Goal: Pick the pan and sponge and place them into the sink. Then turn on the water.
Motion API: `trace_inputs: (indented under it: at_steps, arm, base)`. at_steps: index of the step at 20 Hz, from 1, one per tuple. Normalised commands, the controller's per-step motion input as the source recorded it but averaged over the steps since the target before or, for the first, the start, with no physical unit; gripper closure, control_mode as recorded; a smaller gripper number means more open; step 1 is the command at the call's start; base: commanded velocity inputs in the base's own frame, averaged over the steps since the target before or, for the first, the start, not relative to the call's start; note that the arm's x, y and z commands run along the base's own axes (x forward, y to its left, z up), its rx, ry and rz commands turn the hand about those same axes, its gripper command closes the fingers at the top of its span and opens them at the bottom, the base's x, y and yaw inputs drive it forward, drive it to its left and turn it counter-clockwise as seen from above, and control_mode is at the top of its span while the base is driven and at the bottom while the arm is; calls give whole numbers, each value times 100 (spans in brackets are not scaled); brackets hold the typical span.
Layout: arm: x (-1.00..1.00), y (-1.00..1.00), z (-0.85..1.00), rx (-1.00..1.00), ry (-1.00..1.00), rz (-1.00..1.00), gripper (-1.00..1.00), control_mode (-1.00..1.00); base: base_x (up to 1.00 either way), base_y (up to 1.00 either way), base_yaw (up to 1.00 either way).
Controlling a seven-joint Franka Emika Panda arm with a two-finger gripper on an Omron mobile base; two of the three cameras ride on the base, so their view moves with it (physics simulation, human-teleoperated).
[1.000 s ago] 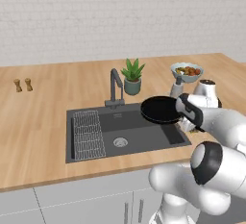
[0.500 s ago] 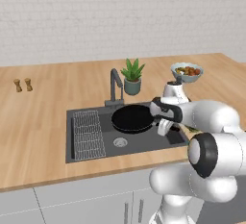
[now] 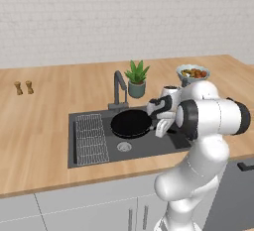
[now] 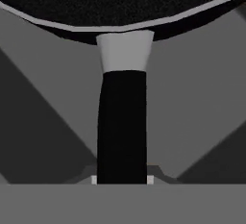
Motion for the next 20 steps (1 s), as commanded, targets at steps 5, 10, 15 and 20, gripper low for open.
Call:
trace_inputs:
  at_steps: [5,10,15,20]
  arm:
    - [21,0,-81,2,0,0,100,-100]
    - [0,0,-60,0,1,0,100,-100]
    - [-5,0,-14,0,6,4,100,-100]
    - [-7,0,3,7,9,16,100,-100]
  base:
    - [0,0,0]
    - [0,0,0]
    - [0,0,0]
    - [0,0,0]
